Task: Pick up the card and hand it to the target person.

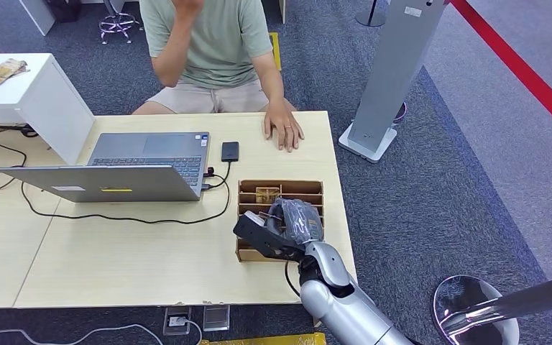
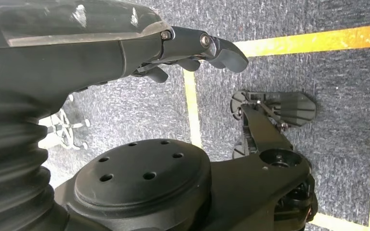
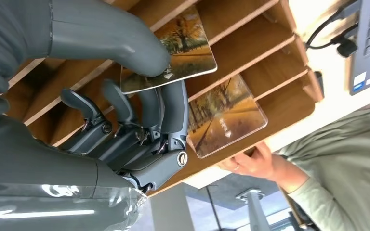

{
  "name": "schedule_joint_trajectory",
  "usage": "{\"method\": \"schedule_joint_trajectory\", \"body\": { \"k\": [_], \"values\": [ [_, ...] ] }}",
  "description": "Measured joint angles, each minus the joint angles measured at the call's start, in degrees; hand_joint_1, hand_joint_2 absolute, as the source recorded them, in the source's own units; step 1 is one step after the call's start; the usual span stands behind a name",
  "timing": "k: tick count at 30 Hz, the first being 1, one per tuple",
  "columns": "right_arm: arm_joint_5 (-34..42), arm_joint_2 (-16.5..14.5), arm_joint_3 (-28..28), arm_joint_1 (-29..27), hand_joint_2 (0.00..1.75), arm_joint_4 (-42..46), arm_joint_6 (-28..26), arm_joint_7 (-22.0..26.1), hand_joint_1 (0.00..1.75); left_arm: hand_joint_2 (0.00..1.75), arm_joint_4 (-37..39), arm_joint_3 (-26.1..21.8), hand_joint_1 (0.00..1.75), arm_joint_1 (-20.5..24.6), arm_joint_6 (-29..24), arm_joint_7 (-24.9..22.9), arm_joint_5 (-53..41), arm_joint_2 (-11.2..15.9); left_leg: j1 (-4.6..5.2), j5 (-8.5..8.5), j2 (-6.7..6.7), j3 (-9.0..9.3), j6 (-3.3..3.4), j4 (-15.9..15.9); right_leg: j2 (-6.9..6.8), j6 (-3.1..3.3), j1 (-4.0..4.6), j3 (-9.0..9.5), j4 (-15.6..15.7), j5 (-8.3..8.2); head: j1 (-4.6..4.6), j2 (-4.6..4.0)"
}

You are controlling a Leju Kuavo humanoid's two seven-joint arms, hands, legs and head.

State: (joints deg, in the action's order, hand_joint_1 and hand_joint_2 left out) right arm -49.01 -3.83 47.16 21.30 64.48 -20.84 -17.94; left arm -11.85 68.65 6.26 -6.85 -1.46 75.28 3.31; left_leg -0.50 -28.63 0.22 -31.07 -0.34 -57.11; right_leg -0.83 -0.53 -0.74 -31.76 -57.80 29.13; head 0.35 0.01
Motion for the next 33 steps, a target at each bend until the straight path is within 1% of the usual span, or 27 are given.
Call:
{"method": "schedule_joint_trajectory", "body": {
  "k": [2, 4, 9, 11, 13, 16, 18, 20, 26, 33],
  "values": [
    [0.6, 0.0, 0.0, -0.1, 1.75, -0.2, -1.2, 1.2, 1.62, 1.75, 0.0, 0.0, 0.00, 0.0, -0.2, 0.0, 0.1, 0.0, 0.00, 0.00, 0.00, 0.00, 0.00, 0.0, 0.00, 0.00, 0.00, 0.00, 0.0, 0.00, 0.03, 0.00],
    [1.4, 0.0, 0.0, -0.3, 1.75, -0.3, -3.9, 3.8, 1.62, 1.75, 0.0, 0.0, 0.00, 0.0, -0.3, 0.0, 0.2, 0.0, 0.00, 0.00, 0.00, -0.01, 0.00, 0.0, 0.00, 0.00, 0.00, -0.01, 0.0, 0.00, 0.05, 0.00],
    [4.1, 0.0, -0.2, -1.4, 1.75, 0.1, -14.0, 13.4, 1.62, 1.75, 0.0, 0.0, 0.00, 0.0, -0.4, 0.0, 0.3, 0.0, 0.00, 0.00, 0.00, -0.02, 0.00, 0.0, 0.00, 0.00, 0.00, -0.04, 0.0, 0.00, 0.02, 0.00],
    [5.4, 0.0, -0.3, -2.0, 1.75, 0.8, -17.0, 17.3, 1.62, 1.75, 0.0, 0.0, 0.00, 0.0, -0.5, 0.1, 0.3, 0.0, 0.00, 0.00, 0.01, -0.02, 0.00, 0.0, 0.01, 0.00, 0.00, -0.05, 0.0, 0.00, -0.01, 0.00],
    [6.5, 0.0, -0.9, -3.0, 1.75, 1.7, -18.4, 21.5, 1.62, 1.75, 0.0, 0.0, 0.00, 0.0, -0.6, 0.1, 0.3, 0.0, 0.00, 0.00, 0.00, -0.02, 0.00, 0.0, 0.01, 0.00, 0.00, -0.05, 0.0, 0.00, -0.03, 0.00],
    [7.0, -0.2, -2.8, -5.0, 1.75, 3.6, -18.9, 27.9, 1.62, 1.75, 0.0, 0.0, 0.00, 0.0, -0.8, 0.1, 0.2, 0.0, 0.00, 0.00, 0.00, -0.03, 0.00, 0.0, 0.01, 0.00, 0.00, -0.05, 0.0, 0.00, -0.01, -0.01],
    [7.1, -0.6, -4.2, -6.3, 1.75, 4.8, -18.9, 30.8, 1.62, 1.75, 0.0, 0.0, 0.00, 0.0, -0.9, 0.1, 0.2, 0.0, 0.00, 0.00, 0.01, -0.03, 0.00, 0.0, 0.01, 0.00, 0.00, -0.04, 0.0, 0.00, -0.01, -0.01],
    [7.6, -0.9, -5.5, -7.3, 1.75, 5.6, -18.9, 31.6, 1.62, 1.75, 0.0, 0.0, 0.00, 0.0, -0.9, 0.1, 0.2, 0.0, 0.00, 0.00, 0.00, -0.03, 0.00, 0.0, 0.01, 0.00, 0.00, -0.04, 0.0, 0.00, 0.00, 0.00],
    [10.8, -1.0, -6.9, -7.6, 1.75, 6.0, -18.9, 28.9, 1.62, 1.75, 0.0, 0.0, 0.00, 0.0, -0.9, 0.1, 0.1, 0.0, 0.00, 0.00, 0.01, -0.02, 0.00, 0.0, 0.01, 0.00, 0.00, -0.03, 0.0, 0.00, 0.03, 0.00],
    [11.1, -1.0, -7.3, -7.6, 1.75, 6.0, -18.9, 28.7, 1.62, 1.75, 0.0, 0.0, 0.00, 0.0, -0.9, 0.2, 0.1, 0.0, 0.00, 0.00, 0.01, -0.03, 0.00, 0.0, 0.01, 0.00, 0.00, -0.05, 0.0, 0.00, -0.02, 0.00]
  ]
}}
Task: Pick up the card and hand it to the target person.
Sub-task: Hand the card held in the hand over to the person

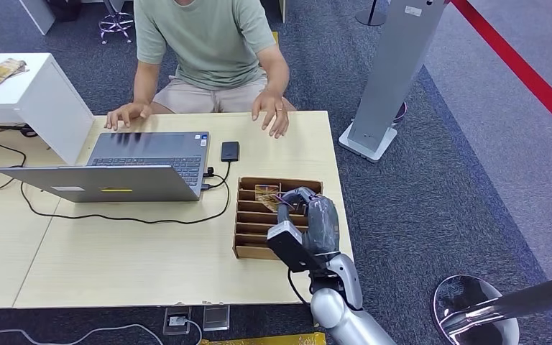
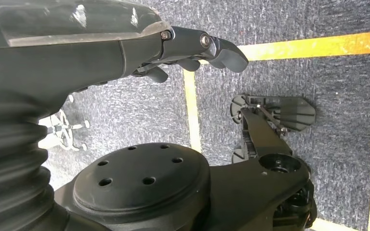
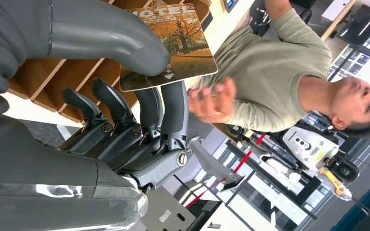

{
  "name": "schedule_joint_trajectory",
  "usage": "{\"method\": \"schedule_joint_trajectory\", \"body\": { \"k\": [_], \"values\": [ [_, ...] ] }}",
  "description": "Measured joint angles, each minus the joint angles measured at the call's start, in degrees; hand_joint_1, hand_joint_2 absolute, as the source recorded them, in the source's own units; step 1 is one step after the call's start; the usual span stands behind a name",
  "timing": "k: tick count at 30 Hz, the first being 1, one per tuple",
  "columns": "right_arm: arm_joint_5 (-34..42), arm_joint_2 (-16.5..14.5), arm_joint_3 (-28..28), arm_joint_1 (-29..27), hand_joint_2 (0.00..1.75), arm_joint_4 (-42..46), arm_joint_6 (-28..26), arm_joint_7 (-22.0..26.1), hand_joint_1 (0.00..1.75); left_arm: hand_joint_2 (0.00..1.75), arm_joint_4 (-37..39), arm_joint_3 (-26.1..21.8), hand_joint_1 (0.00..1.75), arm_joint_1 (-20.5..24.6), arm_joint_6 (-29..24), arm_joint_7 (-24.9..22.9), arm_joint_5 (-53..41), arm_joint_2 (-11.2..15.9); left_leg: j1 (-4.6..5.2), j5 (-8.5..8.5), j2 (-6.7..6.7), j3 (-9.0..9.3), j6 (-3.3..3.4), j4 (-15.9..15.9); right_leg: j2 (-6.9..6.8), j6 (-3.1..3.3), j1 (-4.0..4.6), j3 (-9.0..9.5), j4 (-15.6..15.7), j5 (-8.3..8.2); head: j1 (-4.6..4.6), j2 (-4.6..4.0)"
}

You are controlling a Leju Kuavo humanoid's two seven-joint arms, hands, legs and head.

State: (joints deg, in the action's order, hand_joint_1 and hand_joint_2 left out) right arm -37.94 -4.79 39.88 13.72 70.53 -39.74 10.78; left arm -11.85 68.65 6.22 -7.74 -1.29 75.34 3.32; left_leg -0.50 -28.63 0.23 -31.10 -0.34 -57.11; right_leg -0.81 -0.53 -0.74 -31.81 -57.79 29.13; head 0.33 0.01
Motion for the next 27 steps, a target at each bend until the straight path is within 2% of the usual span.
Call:
{"method": "schedule_joint_trajectory", "body": {
  "k": [4, 9, 20, 27],
  "values": [
    [0.7, 0.0, 0.0, 0.1, 1.75, 0.0, 0.0, -0.7, 1.62, 1.75, 0.0, 0.0, 0.00, 0.0, 0.0, 0.0, 0.0, 0.0, 0.00, 0.00, 0.00, -0.01, 0.00, 0.0, 0.00, 0.00, 0.00, 0.01, 0.0, 0.00, 0.03, 0.00],
    [4.1, -0.1, 0.7, 3.2, 1.75, -1.8, 1.2, -7.2, 1.62, 1.75, 0.0, 0.0, 0.00, 0.0, 0.5, 0.0, -0.9, 0.0, 0.00, 0.02, 0.01, -0.04, 0.00, 0.0, 0.00, 0.01, 0.00, 0.02, 0.0, -0.03, 0.07, -0.01],
    [4.0, -4.9, 3.1, 23.7, 1.75, -18.3, 2.0, -12.2, 1.62, 1.75, 0.0, 0.6, 0.00, 0.8, 0.7, -1.3, -2.5, 0.0, 0.00, 0.14, -0.01, -0.06, -0.03, 0.0, -0.04, 0.04, 0.00, -0.01, -0.1, -0.12, -0.04, 0.00],
    [2.9, -7.5, 3.7, 31.4, 1.75, -27.8, 2.2, -13.8, 1.62, 1.75, 0.0, 1.4, 0.00, 1.0, 0.5, -1.8, -2.3, 0.0, 0.00, 0.14, -0.02, -0.06, -0.02, 0.0, -0.04, 0.04, 0.00, -0.02, -0.1, -0.12, 0.07, -0.01]
  ]
}}
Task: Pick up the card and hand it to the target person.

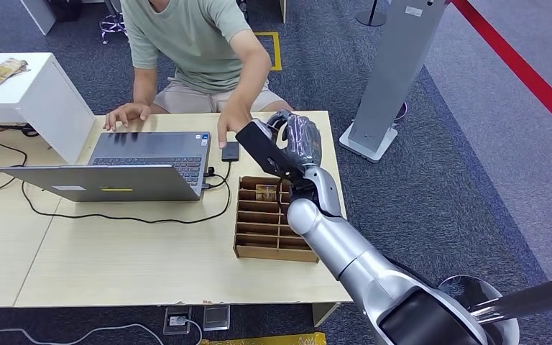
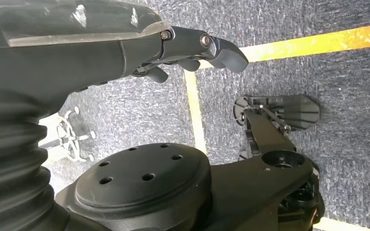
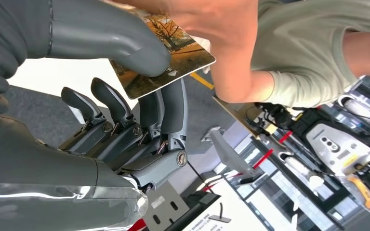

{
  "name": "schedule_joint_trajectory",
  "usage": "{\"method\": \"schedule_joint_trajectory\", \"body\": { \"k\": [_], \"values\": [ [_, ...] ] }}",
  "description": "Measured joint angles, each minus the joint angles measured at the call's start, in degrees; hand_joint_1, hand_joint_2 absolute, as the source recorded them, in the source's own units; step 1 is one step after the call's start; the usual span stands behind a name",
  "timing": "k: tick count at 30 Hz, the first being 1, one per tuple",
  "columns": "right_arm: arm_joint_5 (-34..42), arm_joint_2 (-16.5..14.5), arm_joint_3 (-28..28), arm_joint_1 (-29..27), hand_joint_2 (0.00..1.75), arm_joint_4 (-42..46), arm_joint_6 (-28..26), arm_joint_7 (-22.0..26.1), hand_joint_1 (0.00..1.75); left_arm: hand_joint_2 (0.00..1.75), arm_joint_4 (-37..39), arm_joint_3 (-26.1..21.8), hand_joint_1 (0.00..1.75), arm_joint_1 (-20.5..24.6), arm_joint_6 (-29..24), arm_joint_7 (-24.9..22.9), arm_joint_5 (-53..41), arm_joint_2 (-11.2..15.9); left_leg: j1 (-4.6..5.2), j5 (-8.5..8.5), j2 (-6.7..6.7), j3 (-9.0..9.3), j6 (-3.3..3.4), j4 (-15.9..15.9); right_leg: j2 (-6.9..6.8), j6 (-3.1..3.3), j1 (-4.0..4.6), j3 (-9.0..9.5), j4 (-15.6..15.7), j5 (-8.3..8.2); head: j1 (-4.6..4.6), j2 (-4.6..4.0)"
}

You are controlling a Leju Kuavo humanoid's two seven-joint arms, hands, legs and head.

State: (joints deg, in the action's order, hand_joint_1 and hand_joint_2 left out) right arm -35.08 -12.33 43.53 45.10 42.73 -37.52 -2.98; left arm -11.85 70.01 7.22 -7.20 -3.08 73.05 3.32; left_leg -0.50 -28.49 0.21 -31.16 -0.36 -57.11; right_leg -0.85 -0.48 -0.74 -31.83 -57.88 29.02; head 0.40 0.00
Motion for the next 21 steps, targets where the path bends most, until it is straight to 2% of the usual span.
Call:
{"method": "schedule_joint_trajectory", "body": {
  "k": [8, 12, 21],
  "values": [
    [0.0, -1.7, 0.6, 3.7, 1.75, -7.1, 1.0, -0.8, 1.62, 1.75, 0.0, 0.1, 0.00, 0.0, 0.0, 0.2, 0.6, 0.0, 0.00, 0.00, 0.00, 0.01, 0.00, 0.0, 0.00, 0.00, 0.00, -0.01, 0.0, 0.00, -0.09, 0.01],
    [0.2, -2.4, 0.8, 4.3, 1.75, -9.6, 1.1, -0.7, 0.00, 1.75, 0.0, 0.1, 0.00, 0.0, 0.4, 0.9, 0.6, 0.0, 0.00, 0.00, 0.00, 0.01, 0.00, 0.0, 0.00, 0.00, 0.00, -0.01, 0.0, 0.00, -0.08, 0.00],
    [2.3, -3.0, 0.9, 4.5, 1.75, -12.4, 0.8, 1.2, 0.00, 1.75, 0.0, 0.1, 0.00, 0.0, 0.2, 1.9, 1.2, 0.2, 0.00, 0.00, 0.00, 0.01, 0.00, 0.0, 0.01, 0.00, 0.00, -0.01, 0.0, 0.00, -0.04, 0.01]
  ]
}}
